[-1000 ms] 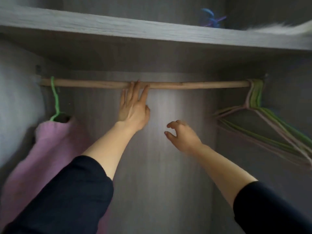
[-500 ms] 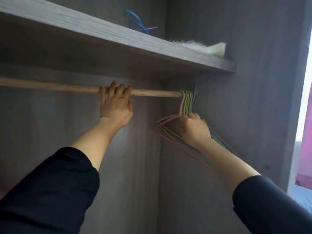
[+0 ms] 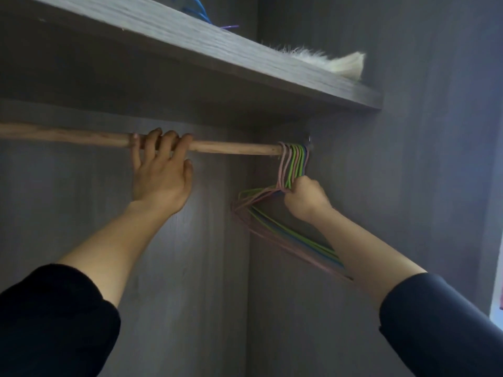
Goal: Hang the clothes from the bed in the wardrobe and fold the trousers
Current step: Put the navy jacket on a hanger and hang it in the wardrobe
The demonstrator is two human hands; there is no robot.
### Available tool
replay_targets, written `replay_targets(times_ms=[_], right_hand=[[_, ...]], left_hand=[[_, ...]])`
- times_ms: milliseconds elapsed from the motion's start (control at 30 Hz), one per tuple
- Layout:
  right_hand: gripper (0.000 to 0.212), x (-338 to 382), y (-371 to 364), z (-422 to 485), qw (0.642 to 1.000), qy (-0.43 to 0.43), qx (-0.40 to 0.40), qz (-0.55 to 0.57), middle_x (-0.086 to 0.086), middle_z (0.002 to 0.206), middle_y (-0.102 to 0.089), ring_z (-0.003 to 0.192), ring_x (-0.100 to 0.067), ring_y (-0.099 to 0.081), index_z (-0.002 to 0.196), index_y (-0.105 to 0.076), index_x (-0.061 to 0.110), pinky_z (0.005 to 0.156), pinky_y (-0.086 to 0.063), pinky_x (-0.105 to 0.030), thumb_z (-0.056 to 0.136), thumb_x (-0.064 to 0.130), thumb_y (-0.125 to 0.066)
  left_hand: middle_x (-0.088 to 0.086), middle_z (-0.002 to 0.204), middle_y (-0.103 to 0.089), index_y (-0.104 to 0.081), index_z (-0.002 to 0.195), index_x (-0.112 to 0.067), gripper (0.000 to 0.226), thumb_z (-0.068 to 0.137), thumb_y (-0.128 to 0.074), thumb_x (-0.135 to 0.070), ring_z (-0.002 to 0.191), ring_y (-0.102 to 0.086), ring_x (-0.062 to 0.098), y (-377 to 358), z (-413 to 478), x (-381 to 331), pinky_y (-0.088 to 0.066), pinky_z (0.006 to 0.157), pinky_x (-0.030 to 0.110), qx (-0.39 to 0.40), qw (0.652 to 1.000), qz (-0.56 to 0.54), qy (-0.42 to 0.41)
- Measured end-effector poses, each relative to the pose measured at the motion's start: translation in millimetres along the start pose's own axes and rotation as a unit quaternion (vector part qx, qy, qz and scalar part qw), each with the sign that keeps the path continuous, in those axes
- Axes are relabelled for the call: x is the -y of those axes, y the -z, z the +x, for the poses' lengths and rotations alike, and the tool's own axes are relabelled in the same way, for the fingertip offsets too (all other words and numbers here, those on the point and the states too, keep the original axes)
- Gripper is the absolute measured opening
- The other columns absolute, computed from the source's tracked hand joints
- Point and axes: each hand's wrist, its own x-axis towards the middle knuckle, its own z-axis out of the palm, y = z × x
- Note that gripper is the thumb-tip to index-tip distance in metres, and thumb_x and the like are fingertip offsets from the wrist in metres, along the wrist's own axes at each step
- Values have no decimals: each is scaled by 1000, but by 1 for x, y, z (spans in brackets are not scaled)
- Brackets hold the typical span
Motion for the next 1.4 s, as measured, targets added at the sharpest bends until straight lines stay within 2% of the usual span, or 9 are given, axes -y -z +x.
replay_targets(times_ms=[267, 400, 567, 700, 800, 1000, 1133, 1267, 1400], right_hand=[[11, 24, -11, 7, 972, 10, -73, 221, -6, 87, -60, 94, -28, -60, 88, -67, 15, 73, -39, -26, 89, 21, -59], [9, 29, -21, -1, 967, 46, -60, 244, 0, 75, -62, 74, -18, -56, 84, -65, 22, 66, -36, -22, 91, 21, -59], [16, 27, -29, -26, 955, -18, -18, 295, 0, 57, -53, 56, -21, -48, 69, -60, 17, 55, -37, -27, 82, 9, -59], [23, 23, -12, -52, 951, -21, -35, 307, 9, 45, -52, 50, -11, -46, 60, -58, 22, 48, -32, -23, 78, 9, -64], [21, 22, -2, -83, 959, -33, 10, 281, 13, 35, -48, 37, -1, -42, 60, -61, 20, 42, -30, -18, 78, 16, -69], [11, -8, -21, -180, 972, -74, 93, 200, 18, 49, -56, 42, 4, -47, 93, -76, 28, 42, -35, -11, 86, 31, -68], [14, -46, -22, -250, 961, -169, 127, 179, 12, 39, -52, 35, -4, -44, 80, -76, 22, 39, -38, -14, 82, 15, -63], [13, -93, -8, -316, 952, -233, 167, 111, 0, 63, -62, 56, -12, -53, 82, -74, 6, 55, -44, -22, 82, 10, -62], [16, -149, 20, -379, 939, -284, 170, 89, 3, 65, -59, 58, -10, -49, 71, -68, 20, 51, -37, -22, 87, 22, -65]], left_hand=[[5, 134, -44, -41, 138, -20, 49, 89, -43, -27, 134, -27, 31, 5, 0, 1, 3, 114, 48, 23, 1000, 1, -2], [3, 140, -38, -35, 143, -23, 57, 89, -52, -30, 138, -20, 28, 10, 3, 2, 5, 115, 47, 61, 998, 6, 2], [3, 150, -31, -31, 148, -22, 58, 93, -47, -33, 144, -11, 26, 20, 5, -2, 5, 117, 47, 101, 995, -21, 15], [7, 154, -31, -40, 143, -13, 52, 92, -48, -23, 145, -16, 27, 35, -13, -12, -7, 117, 48, 81, 993, -79, 26], [9, 155, -29, -36, 145, -11, 53, 93, -46, -20, 145, -19, 27, 41, -55, -28, -8, 117, 46, 126, 981, -138, 42], [8, 156, -27, -29, 148, -15, 52, 98, -41, -26, 144, -23, 24, 37, -164, -58, -10, 118, 41, 260, 947, -187, 14], [8, 155, -27, -29, 148, -17, 50, 100, -36, -28, 142, -23, 27, 39, -230, -91, -12, 118, 41, 357, 901, -242, 35], [10, 151, -33, -33, 146, -16, 48, 100, -36, -29, 138, -29, 30, 54, -295, -147, -17, 115, 38, 435, 851, -294, 34], [7, 147, -39, -38, 143, -17, 45, 100, -36, -28, 133, -33, 27, 77, -349, -219, -22, 111, 35, 483, 796, -365, 10]])
